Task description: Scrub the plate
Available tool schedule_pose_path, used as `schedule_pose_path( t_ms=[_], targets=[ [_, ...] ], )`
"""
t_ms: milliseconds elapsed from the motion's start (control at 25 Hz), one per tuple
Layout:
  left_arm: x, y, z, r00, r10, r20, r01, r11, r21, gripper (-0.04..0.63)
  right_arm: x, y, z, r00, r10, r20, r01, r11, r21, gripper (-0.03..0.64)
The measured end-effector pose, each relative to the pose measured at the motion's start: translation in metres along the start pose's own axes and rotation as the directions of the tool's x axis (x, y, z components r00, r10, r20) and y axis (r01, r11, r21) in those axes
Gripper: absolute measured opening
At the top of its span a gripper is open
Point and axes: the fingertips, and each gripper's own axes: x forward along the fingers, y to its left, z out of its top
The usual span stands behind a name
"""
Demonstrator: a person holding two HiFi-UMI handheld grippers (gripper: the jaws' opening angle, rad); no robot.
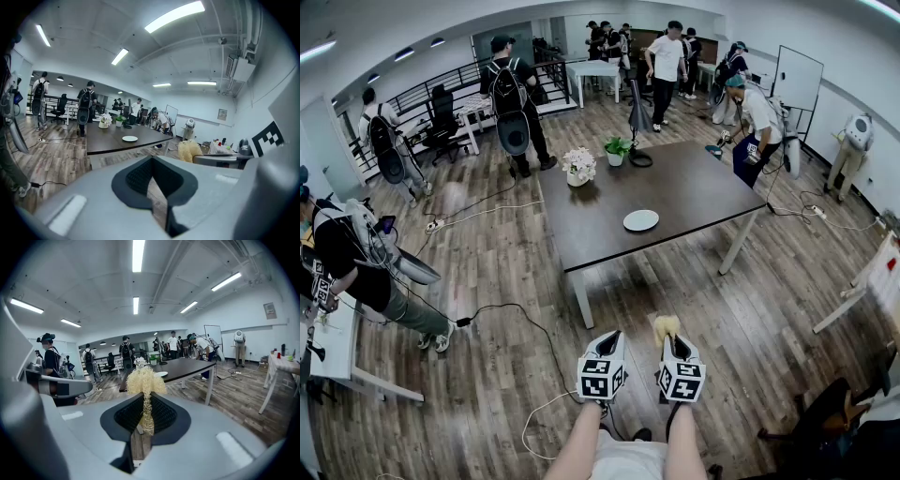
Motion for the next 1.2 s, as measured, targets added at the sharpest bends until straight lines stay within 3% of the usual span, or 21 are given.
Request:
schedule_pose_path(
  t_ms=[480, 800, 1200],
  targets=[
    [-0.002, 0.042, -0.012, 1.000, -0.007, -0.026, 0.007, 1.000, 0.001, 0.001, 0.014, 0.012, -0.020, 0.998, -0.060, 0.004, 0.060, 0.997, 0.054, 0.063],
    [0.025, 0.076, -0.013, 0.999, 0.032, -0.042, -0.034, 0.998, -0.057, 0.001, 0.044, 0.009, -0.017, 0.998, -0.056, -0.023, 0.057, 0.998, 0.032, 0.064],
    [0.116, 0.084, 0.053, 0.999, 0.011, -0.034, -0.010, 0.999, 0.032, 0.001, 0.138, -0.029, 0.055, 1.000, -0.014, 0.024, 0.012, 0.996, 0.084, 0.066]
  ],
)
